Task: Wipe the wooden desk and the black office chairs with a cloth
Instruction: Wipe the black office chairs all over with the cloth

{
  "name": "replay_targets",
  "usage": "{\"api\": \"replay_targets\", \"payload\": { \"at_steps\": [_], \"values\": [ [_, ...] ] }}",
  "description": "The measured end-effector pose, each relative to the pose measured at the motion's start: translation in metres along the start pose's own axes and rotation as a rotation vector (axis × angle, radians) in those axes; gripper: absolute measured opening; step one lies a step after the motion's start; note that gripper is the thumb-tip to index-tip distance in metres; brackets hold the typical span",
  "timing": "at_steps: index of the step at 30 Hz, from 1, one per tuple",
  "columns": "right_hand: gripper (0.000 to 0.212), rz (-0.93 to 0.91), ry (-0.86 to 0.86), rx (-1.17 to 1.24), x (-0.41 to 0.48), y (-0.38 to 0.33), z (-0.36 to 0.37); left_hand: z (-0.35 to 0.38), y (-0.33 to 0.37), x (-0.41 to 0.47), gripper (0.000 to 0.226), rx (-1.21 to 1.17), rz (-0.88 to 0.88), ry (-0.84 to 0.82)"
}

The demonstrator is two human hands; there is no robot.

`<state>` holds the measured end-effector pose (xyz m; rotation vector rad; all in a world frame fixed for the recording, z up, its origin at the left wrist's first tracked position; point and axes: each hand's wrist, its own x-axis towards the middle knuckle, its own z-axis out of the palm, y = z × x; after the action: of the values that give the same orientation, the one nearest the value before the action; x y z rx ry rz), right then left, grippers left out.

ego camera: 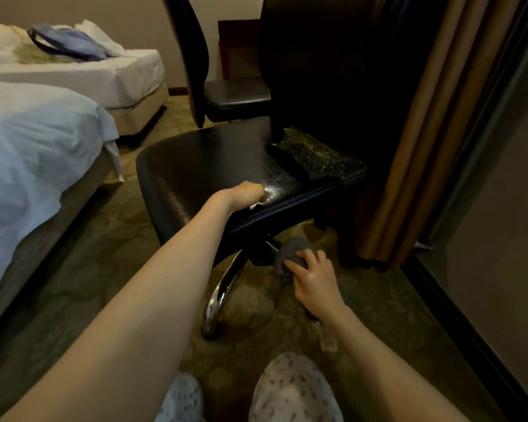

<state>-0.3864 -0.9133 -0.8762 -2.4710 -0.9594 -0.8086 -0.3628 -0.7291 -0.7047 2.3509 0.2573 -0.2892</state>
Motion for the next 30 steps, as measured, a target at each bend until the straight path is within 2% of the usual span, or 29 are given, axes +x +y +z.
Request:
{"api": "replay_targets", "payload": {
  "at_steps": [3, 6, 11, 14, 16, 19, 23, 26, 30],
  "values": [
    [0.034, 0.061, 0.127, 0.079, 0.013, -0.005, -0.019, -0.003, -0.004, 0.0, 0.027, -0.057, -0.014, -0.001],
    [0.035, -0.029, 0.224, 0.156, 0.045, -0.035, -0.034, -0.004, -0.006, 0.005, 0.017, -0.086, -0.008, 0.018],
    [0.044, -0.026, 0.121, 0.115, 0.032, -0.063, -0.001, -0.006, -0.016, 0.015, 0.023, -0.273, 0.008, 0.087],
    [0.038, -0.098, 0.013, 0.02, 0.003, -0.047, 0.017, -0.009, -0.018, 0.015, 0.016, -0.268, 0.006, 0.036],
    [0.033, -0.026, 0.0, 0.043, -0.008, -0.04, 0.015, -0.009, -0.022, 0.015, 0.009, -0.273, 0.004, 0.033],
    [0.037, 0.042, 0.128, 0.157, 0.009, -0.046, -0.003, -0.01, -0.025, 0.016, 0.013, -0.332, 0.026, 0.062],
    [0.034, -0.098, 0.242, 0.18, 0.027, -0.075, -0.007, -0.008, -0.026, 0.016, 0.02, -0.268, 0.025, 0.077],
    [0.033, -0.093, 0.196, 0.144, 0.017, -0.089, 0.015, -0.01, -0.029, 0.016, 0.017, -0.239, 0.02, 0.069],
    [0.036, -0.175, -0.012, 0.077, -0.005, -0.087, 0.033, -0.008, -0.025, 0.012, 0.008, -0.188, 0.051, 0.034]
  ]
}}
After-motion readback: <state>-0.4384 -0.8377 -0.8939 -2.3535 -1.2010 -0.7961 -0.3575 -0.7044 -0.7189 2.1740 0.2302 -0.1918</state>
